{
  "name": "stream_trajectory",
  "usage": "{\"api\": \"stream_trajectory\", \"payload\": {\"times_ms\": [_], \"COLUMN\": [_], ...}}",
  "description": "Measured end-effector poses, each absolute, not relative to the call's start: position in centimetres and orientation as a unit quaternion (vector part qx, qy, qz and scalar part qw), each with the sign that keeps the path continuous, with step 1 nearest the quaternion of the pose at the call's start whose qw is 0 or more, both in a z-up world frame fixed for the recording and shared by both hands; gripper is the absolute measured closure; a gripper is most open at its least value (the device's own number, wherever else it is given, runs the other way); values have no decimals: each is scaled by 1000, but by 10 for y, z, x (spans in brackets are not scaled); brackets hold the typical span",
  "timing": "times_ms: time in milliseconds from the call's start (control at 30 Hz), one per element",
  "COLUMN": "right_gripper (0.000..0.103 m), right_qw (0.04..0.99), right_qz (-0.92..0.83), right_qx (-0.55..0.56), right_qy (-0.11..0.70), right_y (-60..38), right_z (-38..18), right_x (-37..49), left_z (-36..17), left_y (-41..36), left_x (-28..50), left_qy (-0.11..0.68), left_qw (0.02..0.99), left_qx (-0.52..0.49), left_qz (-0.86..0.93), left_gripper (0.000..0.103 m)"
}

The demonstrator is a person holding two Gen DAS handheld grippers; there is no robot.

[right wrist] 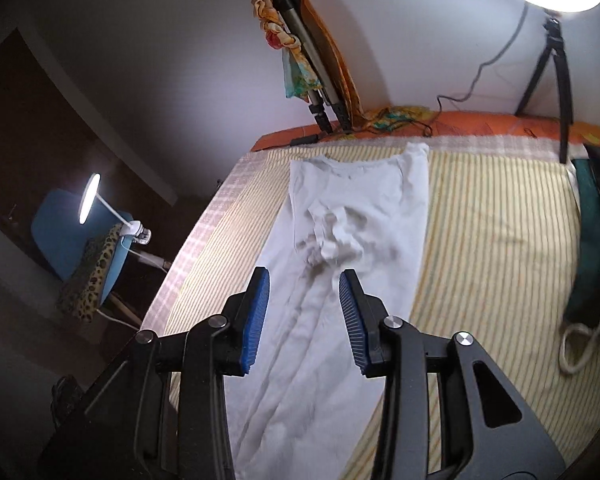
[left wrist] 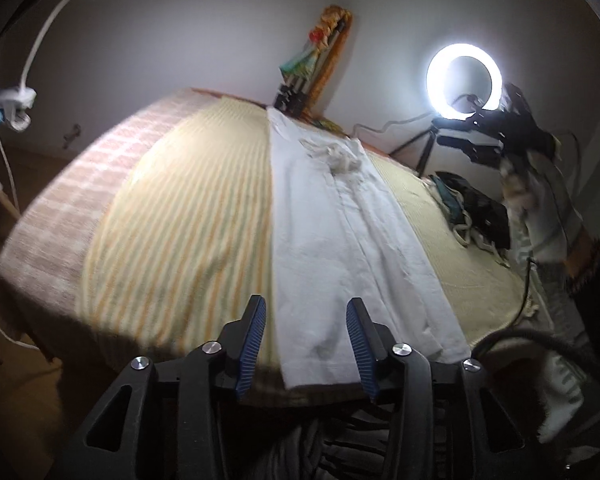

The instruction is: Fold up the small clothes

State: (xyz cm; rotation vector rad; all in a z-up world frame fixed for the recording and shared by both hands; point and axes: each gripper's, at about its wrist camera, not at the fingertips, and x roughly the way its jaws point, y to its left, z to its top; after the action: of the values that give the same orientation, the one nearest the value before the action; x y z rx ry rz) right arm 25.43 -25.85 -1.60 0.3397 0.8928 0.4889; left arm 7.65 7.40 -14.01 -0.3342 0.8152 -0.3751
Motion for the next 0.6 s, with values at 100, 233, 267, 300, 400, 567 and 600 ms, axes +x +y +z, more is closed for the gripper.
{"api": "stream_trajectory", "payload": {"times_ms": [100, 233, 267, 300, 400, 567, 600], "right_gripper": [64, 64, 64, 64, 64, 64, 64], "right_qw": [849, 830, 825, 819, 803, 786, 785], "right_qz": [232, 237, 240, 242, 251, 272, 274], "right_qx": [173, 174, 171, 168, 172, 176, 174], "right_qy": [442, 475, 483, 491, 512, 526, 528], "right_y": [-268, -268, -266, -263, -256, -247, -245], "right_z": [-40, -83, -94, -104, -129, -151, -153], "right_x": [200, 144, 136, 128, 108, 92, 90], "left_z": [-150, -160, -162, -164, -167, -175, -176], "left_y": [68, 60, 58, 58, 59, 65, 67], "left_x": [81, 84, 85, 86, 88, 90, 91], "left_qy": [413, 429, 432, 434, 439, 453, 456], "left_qw": [874, 865, 863, 860, 853, 839, 835], "left_qx": [-165, -161, -162, -166, -186, -217, -224], "left_qz": [-195, -204, -207, -209, -213, -210, -209], "left_gripper": [59, 59, 59, 59, 60, 61, 63]}}
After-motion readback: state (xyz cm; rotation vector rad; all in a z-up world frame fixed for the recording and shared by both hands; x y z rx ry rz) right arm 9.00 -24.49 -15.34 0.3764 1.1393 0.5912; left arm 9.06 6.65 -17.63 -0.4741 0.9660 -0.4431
